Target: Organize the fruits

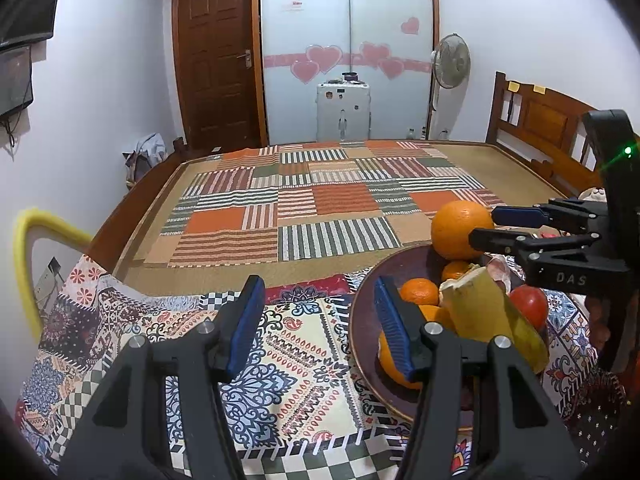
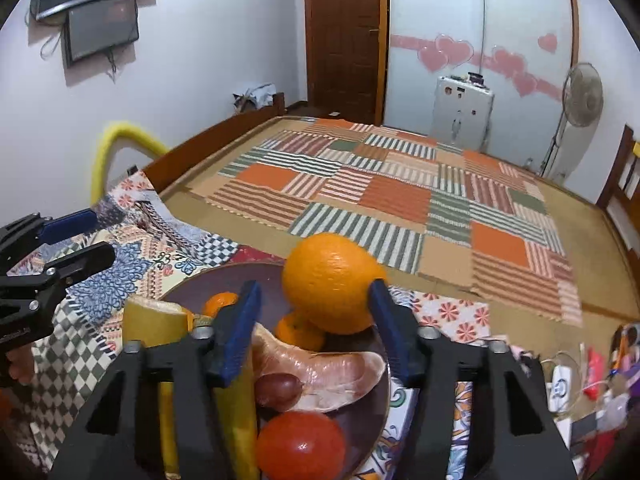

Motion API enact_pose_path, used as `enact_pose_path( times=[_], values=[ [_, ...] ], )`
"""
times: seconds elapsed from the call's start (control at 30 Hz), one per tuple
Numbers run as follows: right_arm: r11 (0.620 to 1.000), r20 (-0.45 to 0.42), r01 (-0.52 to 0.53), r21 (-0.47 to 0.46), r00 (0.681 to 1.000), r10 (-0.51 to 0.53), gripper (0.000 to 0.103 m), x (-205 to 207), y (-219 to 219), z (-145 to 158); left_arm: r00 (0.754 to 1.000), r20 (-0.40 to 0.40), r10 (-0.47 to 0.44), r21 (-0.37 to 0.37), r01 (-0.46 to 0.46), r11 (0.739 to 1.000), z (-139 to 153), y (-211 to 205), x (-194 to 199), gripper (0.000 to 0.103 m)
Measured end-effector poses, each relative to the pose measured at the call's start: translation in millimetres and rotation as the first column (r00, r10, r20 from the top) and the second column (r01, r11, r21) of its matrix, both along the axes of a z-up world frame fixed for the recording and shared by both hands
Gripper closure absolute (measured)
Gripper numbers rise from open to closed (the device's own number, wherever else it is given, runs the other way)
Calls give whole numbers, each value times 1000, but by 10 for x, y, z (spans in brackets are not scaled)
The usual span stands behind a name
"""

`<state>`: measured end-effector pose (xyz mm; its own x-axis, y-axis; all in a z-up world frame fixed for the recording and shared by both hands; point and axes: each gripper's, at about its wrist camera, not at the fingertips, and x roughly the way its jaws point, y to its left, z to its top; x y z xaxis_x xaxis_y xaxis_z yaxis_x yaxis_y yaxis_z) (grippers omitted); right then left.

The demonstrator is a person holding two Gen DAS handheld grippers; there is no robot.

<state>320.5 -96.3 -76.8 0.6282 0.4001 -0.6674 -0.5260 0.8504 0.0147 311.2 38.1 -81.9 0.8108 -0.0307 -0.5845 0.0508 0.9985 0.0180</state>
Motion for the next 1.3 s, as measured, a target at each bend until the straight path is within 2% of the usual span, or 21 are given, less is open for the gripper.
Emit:
enact_pose_path(
  times=[0.37, 0.7, 0.83, 1.03, 1.3],
  values=[
    [998, -24, 18, 54, 1000, -17, 57, -13, -112, -15, 999, 31, -11, 30, 10, 999, 36, -59, -110, 47],
    [995, 70, 68, 72, 995, -73, 57, -249, -239, 166, 998, 65, -16, 27, 15, 1000, 134, -132, -205, 47],
    [990, 148, 89, 112, 983, -105, 57, -561, -343, 420, 995, 101, -20, 23, 18, 1000, 287, -195, -358, 47],
    [979, 264, 96, 181, 954, -143, 57, -1160, -483, 844, 983, 178, -48, 3, 48, 999, 636, -352, -800, 47],
    [961, 389, 94, 258, 901, -192, 49, -2018, -600, 1306, 940, 331, -83, -12, 92, 996, 1181, -588, -1689, 46]
  ],
)
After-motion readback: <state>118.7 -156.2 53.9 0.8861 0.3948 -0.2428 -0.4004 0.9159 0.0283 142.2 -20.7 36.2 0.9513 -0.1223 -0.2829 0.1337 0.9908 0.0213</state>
